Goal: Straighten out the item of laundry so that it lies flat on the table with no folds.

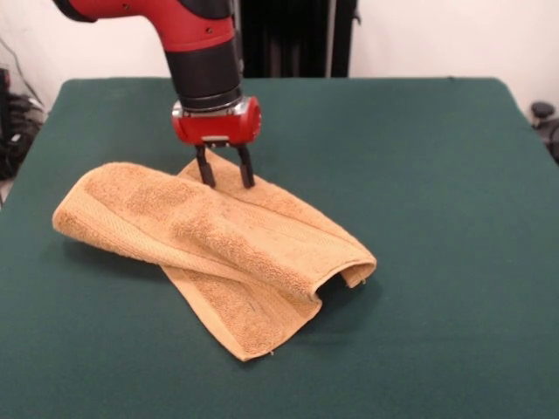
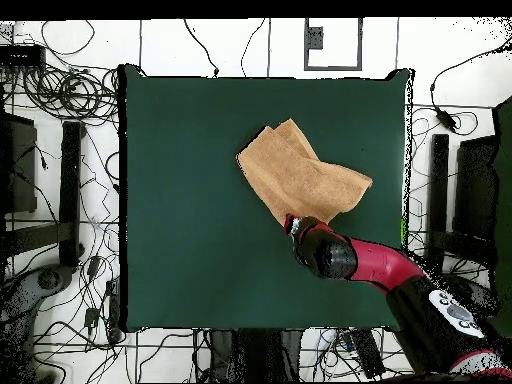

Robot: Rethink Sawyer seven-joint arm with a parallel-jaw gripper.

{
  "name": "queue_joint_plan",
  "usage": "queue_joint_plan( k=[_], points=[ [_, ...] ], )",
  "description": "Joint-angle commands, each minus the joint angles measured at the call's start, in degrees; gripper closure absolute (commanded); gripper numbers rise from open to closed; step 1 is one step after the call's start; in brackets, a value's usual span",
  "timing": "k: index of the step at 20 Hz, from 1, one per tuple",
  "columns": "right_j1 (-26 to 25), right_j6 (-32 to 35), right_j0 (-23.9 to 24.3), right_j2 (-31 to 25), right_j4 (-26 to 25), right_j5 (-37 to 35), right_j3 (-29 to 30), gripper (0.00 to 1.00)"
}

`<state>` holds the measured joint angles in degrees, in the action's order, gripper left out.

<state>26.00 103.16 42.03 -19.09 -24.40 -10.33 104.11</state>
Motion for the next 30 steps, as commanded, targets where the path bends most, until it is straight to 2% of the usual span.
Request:
queue_joint_plan(
  k=[1,10,15,19,30],
  points=[
    [-1.90,4.75,-2.52,-3.82,-0.50,0.41,4.39,0.00],
    [-1.66,6.31,-3.62,-5.57,1.23,0.72,5.38,0.00],
    [-1.50,10.08,-5.92,-5.72,3.21,3.49,7.38,0.00],
    [0.60,14.28,-9.31,-4.73,6.35,5.68,9.83,0.00],
    [2.91,18.34,-16.86,-3.94,17.09,9.74,12.40,0.00]
  ],
)
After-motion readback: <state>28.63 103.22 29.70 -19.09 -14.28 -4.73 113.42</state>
